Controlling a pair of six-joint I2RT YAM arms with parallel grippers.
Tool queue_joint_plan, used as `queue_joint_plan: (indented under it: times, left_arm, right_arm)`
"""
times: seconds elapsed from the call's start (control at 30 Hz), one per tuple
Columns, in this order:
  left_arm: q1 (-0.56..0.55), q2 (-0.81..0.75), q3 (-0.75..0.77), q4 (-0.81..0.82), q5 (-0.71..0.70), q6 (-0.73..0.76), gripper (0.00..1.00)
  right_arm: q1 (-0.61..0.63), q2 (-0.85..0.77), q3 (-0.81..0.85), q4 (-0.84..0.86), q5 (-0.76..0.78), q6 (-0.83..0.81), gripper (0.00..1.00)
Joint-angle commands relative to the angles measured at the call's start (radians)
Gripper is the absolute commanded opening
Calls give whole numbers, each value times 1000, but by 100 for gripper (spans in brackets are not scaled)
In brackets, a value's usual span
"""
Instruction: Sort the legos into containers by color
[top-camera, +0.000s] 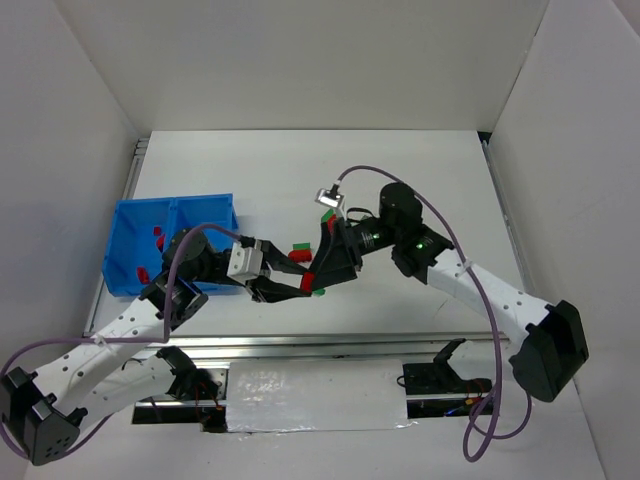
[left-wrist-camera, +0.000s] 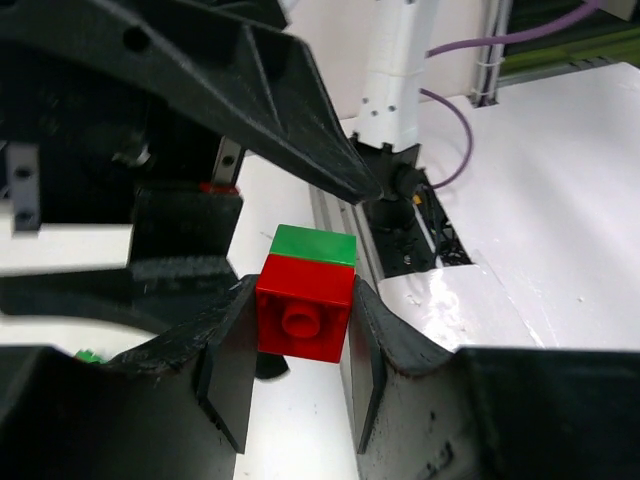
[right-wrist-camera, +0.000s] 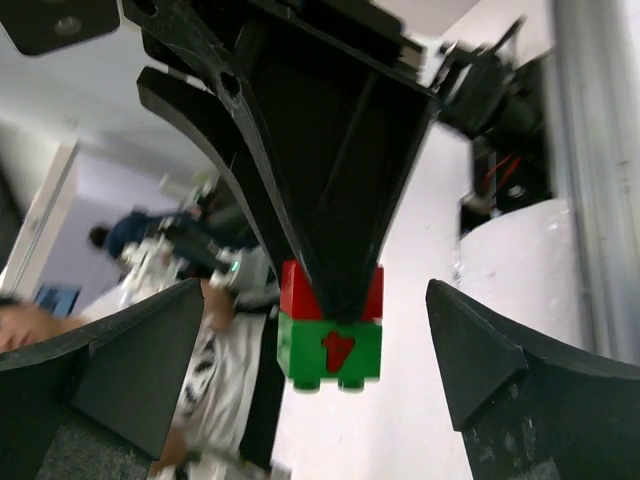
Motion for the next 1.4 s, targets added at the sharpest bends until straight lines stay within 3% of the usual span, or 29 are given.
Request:
queue_joint_plan:
  times: [0.0,0.1,0.17,0.23,0.3,0.33,0.4,0.43,0.53,0.57,0.6,0.63,0.67,0.77,0.8,0.9,1.03,1.23,1.37]
  left_arm:
    - [-5,-19,24,13,-90,-11,0]
    - [-5,-56,-8,9,-199,-23,0]
    - [-5,-111,-64,59,-340,-57,0]
    - [-5,-171,-112,116,-547,-92,0]
    - [-5,-202,-153,142,-700,-156,0]
    - [-7,-217,-155,127,-803,-175,0]
    - [-5,-220,-129,47,-862,-203,0]
    - [-5,-213,-117,20,-905,-209,0]
    - [-5,-196,-72,-69,-978,-253,0]
    - [-5,-194,-62,-82,-979,-247,0]
    - [-5,-203,-59,-94,-970,-237,0]
    - [-5,-210,-60,-96,-951,-220,0]
    - [-5,-219,-69,-93,-910,-209,0]
    - [-7,-259,-123,-19,-800,-180,0]
    - [-5,-266,-137,5,-766,-177,0]
    - [-7,-285,-178,99,-644,-163,0]
    - [-7,-260,-184,145,-569,-148,0]
    - [-7,-208,-154,164,-465,-128,0]
    - [-7,-177,-137,150,-440,-117,0]
  right_arm:
    - [-63,-104,-56,100,135,26,100]
    - [-100,-156,-154,160,264,39,100]
    - [-111,-201,-191,85,347,-74,100]
    - [-117,-242,-205,-49,549,-183,100]
    - [-115,-274,-232,-72,763,-235,100]
    - [-115,-299,-251,-114,1050,-227,100]
    - [-117,-319,-251,-165,1387,-164,99]
    - [-117,-320,-265,-147,1683,-153,99]
    - [-125,-282,-349,76,2006,-240,100]
    - [-143,-265,-323,41,1961,-241,100]
    - [-161,-242,-229,-84,1859,-238,100]
    - [-177,-234,-196,-105,1718,-247,100]
    - [-207,-230,-177,-113,1322,-245,100]
    - [-201,-207,-140,-112,793,-126,98]
    - [-200,-213,-174,-89,727,-71,95]
    - [-197,-267,-301,162,608,148,94]
    - [-136,-299,-343,229,605,326,94]
    - [-19,-230,-328,368,594,442,93]
    - [10,-195,-302,427,600,465,84]
